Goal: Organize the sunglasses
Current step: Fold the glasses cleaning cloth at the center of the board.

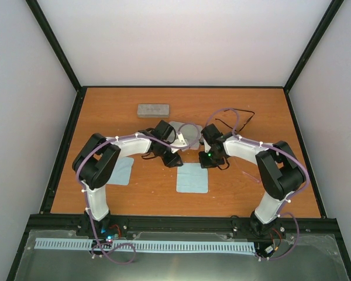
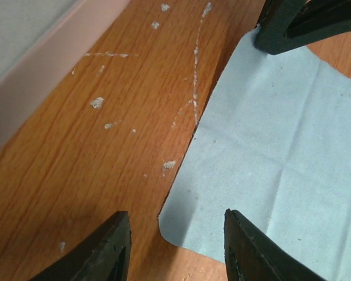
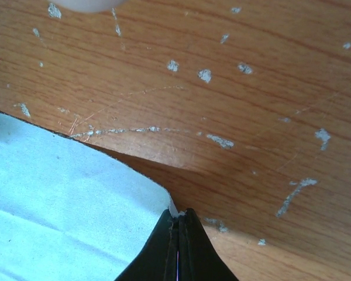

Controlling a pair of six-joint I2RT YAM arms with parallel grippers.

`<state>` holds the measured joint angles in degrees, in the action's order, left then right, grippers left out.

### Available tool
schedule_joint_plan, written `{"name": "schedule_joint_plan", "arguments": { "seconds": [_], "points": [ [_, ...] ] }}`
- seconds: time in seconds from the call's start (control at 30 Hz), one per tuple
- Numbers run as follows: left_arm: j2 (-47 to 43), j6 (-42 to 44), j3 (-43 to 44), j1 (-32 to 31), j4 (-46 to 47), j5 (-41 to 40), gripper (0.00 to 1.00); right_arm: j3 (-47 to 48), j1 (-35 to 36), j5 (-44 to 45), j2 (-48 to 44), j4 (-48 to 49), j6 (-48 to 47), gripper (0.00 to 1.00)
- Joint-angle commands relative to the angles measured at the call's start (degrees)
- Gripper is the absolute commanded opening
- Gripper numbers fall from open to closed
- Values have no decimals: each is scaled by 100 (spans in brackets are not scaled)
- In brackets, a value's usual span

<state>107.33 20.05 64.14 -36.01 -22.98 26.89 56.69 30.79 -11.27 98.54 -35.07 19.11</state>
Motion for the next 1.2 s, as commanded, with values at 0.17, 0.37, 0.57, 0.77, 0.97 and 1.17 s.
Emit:
{"name": "schedule_joint_plan", "arguments": {
  "seconds": [0.17, 0.37, 0.57, 0.77, 0.97, 1.17],
  "points": [
    [195, 110, -108, -132, 108, -468, 42, 179, -46, -27, 75, 9, -40, 3],
    [258, 104, -197, -173, 142, -533, 39, 205, -46, -51, 105, 0, -53, 3],
    [278, 95, -232, -263, 98, -463, 30, 188, -47, -70, 130, 0, -46, 3],
    [167, 110, -411, -318, 36, -452, 26, 210, -46, -93, 163, 17, -38, 3],
    [147, 174, -540, -328, 34, -630, 1, 259, -47, -95, 205, 14, -55, 3],
    [77, 170, -497, -322, 86, -808, 0, 272, -51, -85, 159, 56, -73, 3]
  ]
}}
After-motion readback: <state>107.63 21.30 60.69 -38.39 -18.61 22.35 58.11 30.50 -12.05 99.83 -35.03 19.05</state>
